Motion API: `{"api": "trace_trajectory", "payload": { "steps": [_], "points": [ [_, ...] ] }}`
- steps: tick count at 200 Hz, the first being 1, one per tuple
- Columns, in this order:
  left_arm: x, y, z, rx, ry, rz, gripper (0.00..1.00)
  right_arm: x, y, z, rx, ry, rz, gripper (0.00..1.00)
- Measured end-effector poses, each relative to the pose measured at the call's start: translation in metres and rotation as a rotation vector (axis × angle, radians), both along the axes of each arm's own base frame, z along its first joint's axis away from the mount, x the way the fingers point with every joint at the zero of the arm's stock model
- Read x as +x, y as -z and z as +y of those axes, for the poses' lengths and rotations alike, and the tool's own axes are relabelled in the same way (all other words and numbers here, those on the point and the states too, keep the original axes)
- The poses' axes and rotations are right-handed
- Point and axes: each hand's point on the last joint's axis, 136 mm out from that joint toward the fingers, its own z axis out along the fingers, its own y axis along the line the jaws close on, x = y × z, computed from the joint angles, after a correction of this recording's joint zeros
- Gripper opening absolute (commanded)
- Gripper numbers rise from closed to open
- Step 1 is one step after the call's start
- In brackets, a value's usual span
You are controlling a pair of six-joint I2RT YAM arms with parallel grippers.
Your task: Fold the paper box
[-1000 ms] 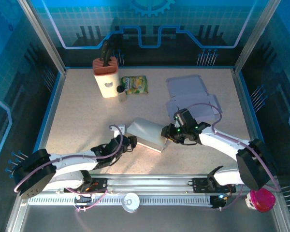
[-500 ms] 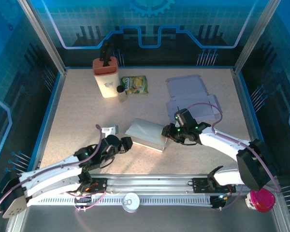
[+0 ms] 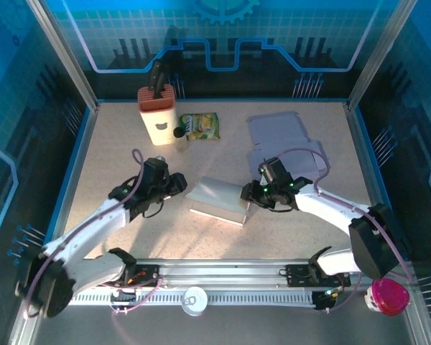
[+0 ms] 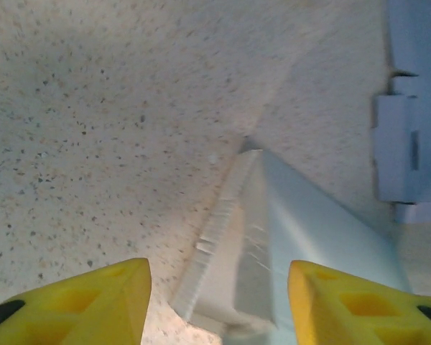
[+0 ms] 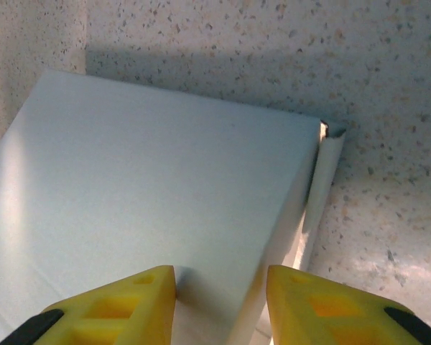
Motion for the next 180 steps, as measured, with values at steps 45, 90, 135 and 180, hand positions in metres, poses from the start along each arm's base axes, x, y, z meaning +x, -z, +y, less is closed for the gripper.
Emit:
{"api": "trace_trajectory", "payload": {
  "steps": [45, 90, 135, 180],
  "points": [
    [0.019, 0.036, -0.035, -0.050, 0.146, 0.089, 0.41, 0.001, 0.009, -0.001, -0.030, -0.032, 0.013, 0.34],
    [0.029, 0.030, -0.047, -0.090, 0.192, 0.035, 0.30, 0.001, 0.011, -0.001, -0.044, -0.050, 0.011, 0.32],
    [0.017, 0.054, -0.044, -0.088, 0.200, 0.067, 0.27, 0.004, 0.010, -0.001, -0.055, -0.062, 0.006, 0.32],
    [0.002, 0.070, -0.047, -0.082, 0.221, 0.090, 0.28, 0.004, 0.013, -0.004, -0.079, -0.073, 0.014, 0.31]
  ]
}}
